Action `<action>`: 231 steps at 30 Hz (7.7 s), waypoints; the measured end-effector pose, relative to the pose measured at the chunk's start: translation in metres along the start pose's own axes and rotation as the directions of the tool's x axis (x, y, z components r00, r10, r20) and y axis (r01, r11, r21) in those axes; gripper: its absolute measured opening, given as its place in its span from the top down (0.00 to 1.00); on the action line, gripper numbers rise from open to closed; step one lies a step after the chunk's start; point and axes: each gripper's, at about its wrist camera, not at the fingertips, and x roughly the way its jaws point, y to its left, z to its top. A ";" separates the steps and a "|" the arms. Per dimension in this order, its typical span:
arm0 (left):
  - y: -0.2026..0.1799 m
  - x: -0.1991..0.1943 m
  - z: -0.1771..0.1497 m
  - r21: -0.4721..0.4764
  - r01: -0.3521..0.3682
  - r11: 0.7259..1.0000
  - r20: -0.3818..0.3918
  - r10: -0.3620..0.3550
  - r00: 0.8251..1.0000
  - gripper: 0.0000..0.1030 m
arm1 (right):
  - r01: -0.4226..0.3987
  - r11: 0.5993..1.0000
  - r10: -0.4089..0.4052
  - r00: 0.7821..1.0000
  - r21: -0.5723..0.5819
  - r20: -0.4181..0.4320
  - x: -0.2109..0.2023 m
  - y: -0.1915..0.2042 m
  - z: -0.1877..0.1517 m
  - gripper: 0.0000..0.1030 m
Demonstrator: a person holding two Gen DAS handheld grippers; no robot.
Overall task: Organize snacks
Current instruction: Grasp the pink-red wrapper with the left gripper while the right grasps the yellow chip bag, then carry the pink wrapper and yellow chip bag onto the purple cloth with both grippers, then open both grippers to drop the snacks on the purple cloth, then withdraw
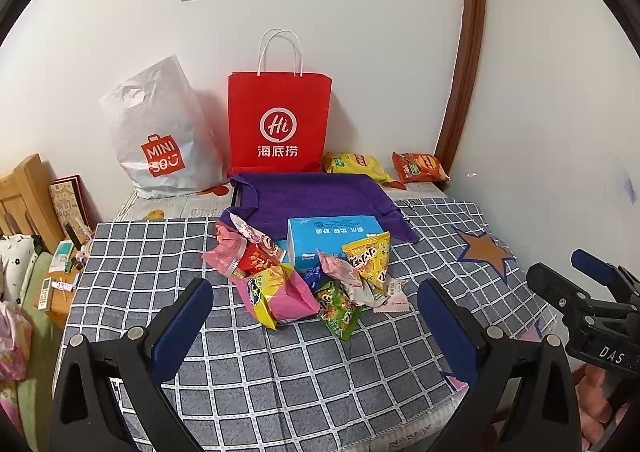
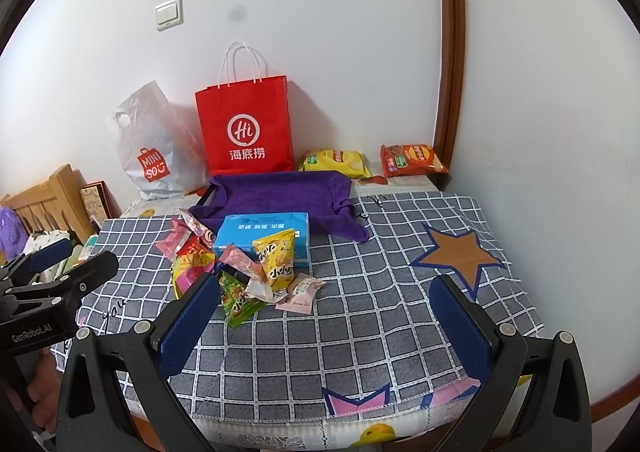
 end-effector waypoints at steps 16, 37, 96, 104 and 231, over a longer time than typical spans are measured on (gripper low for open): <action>0.031 0.079 0.009 0.025 -0.043 0.999 -0.086 0.045 0.995 0.01 | -0.035 0.999 0.034 0.996 -0.017 -0.087 0.093 0.004 -0.005 0.04; 0.126 0.161 -0.004 -0.118 -0.083 0.990 -0.216 0.056 0.975 0.01 | -0.120 0.993 0.120 0.954 0.018 -0.273 0.243 0.043 -0.008 0.27; 0.095 0.097 -0.004 -0.146 0.052 0.988 -0.172 -0.078 0.982 0.57 | -0.128 0.989 0.136 0.981 0.069 -0.137 0.108 -0.003 -0.029 0.63; 0.057 0.088 0.008 -0.097 0.119 0.988 -0.156 -0.133 0.979 0.57 | -0.133 0.987 0.144 0.979 0.085 -0.143 0.108 -0.008 -0.020 0.64; 0.062 0.406 0.125 -0.019 0.109 0.994 -0.414 -0.107 0.904 0.57 | -0.156 0.975 0.081 0.914 -0.158 -0.398 0.447 0.032 0.131 0.54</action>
